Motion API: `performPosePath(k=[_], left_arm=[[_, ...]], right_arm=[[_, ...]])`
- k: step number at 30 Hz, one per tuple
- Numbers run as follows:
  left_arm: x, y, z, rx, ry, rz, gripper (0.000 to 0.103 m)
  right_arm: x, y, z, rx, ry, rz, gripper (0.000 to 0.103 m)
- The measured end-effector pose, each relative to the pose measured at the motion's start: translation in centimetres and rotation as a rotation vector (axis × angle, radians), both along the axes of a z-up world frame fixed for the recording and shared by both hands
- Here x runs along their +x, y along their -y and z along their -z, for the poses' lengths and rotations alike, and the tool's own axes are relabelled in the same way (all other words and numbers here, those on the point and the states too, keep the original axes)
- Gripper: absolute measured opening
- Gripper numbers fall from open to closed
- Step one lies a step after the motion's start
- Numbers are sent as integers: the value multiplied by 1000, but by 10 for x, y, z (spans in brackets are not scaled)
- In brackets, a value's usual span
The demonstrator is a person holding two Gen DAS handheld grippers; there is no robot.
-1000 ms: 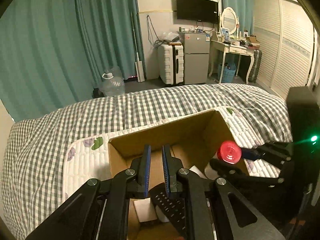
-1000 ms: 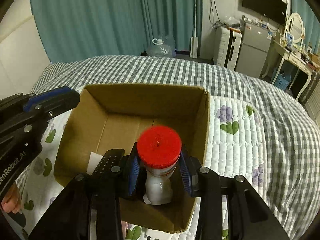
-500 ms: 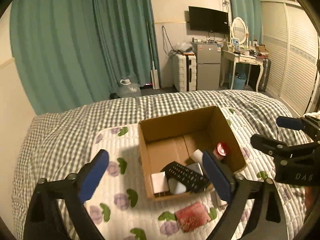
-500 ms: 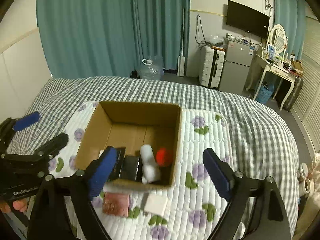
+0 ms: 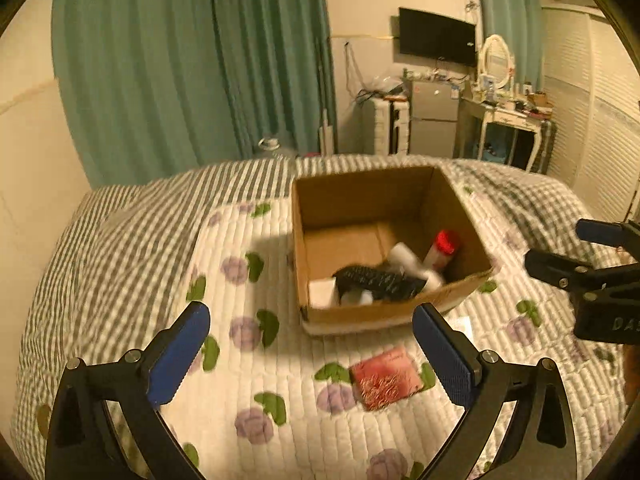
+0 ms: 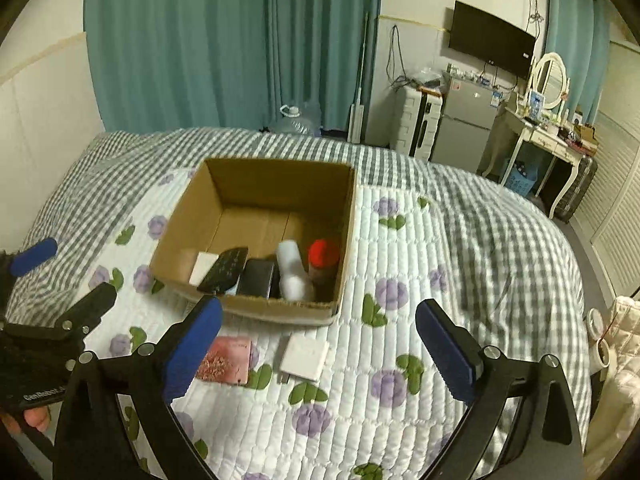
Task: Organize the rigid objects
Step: 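Move both tools back toward the pink card case and white charger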
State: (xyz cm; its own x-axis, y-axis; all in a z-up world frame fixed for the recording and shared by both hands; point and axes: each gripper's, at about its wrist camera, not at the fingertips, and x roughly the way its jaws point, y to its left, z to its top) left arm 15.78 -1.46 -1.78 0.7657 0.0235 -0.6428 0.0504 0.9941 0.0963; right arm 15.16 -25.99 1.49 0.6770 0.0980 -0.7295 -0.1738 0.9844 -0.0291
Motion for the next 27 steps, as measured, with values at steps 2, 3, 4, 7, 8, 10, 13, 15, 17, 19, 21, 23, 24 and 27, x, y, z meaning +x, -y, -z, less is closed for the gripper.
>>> performPosePath(k=[2,3,4,7,8,10,13,15,17,19,21,23,24,27], left_arm=[[0,-1,14,2,-23,-15,103],[0,-1,23,6,-39,-27,103],[0,-1,31,6,-52,-37,103],[1,2,56,-14,-95,-50,103],[2,4,64,-20,-111,-49,103],[5,8,79,-32,-139,-46,103],[13,20,98,-49,-185,-35,103],[18,29,110,-50,-208,-31,103],[22,37,118,-33,-215,-31,103],[27,44,126,-26,-229,-24,103],[32,48,132,-40,-250,-19,103],[37,52,139,-56,-274,-14,102],[40,53,144,-60,-289,-13,100],[48,56,157,-91,-347,-8,90]], right_arm=[[1,-1,13,-13,-15,-4,98],[2,-1,18,-18,-20,-4,98],[3,-1,26,-23,-30,-7,98],[10,-1,52,-27,-79,-16,98],[13,0,59,-26,-92,-20,98],[19,0,76,-33,-119,-24,98],[29,1,97,-57,-148,-21,98],[34,4,109,-61,-159,-18,98],[39,7,119,-60,-170,-13,98],[44,11,126,-62,-175,-6,98],[49,16,132,-56,-180,-2,98],[51,19,136,-45,-182,3,98],[52,21,138,-39,-184,2,98],[55,20,142,-32,-188,-2,98]])
